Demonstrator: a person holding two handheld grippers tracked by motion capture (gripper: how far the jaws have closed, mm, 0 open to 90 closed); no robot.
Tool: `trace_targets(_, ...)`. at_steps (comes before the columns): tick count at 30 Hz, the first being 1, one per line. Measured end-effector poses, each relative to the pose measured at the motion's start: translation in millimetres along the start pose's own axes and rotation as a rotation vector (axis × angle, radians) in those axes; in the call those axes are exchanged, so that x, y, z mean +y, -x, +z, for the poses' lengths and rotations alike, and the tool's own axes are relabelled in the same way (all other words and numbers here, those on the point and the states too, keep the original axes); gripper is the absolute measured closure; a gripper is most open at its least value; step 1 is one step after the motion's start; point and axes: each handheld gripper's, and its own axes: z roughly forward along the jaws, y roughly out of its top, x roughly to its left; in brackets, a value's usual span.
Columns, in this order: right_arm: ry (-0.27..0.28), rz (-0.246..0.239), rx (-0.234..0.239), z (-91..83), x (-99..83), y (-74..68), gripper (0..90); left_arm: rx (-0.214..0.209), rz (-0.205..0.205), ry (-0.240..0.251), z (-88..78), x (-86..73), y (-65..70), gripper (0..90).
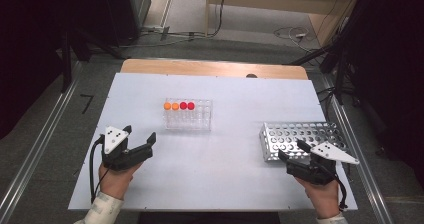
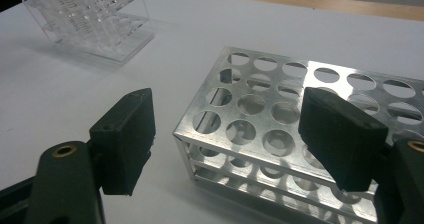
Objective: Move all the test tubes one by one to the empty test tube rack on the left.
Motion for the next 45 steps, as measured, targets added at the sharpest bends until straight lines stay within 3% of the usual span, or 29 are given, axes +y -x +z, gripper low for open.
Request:
trace_targets(24,0.003,0.067,-0.084,-21.7,-16.9,28.1,20.9,0.1,-0.025,-0.016,-11.0,-14.5,-29.1,17.5)
trace_targets(45,-0.004,0.097,-0.136,-28.9,-27.3,42.0,20.8,0.115,-0.034,-0.023,-19.3,-20.5,-39.4,17.5)
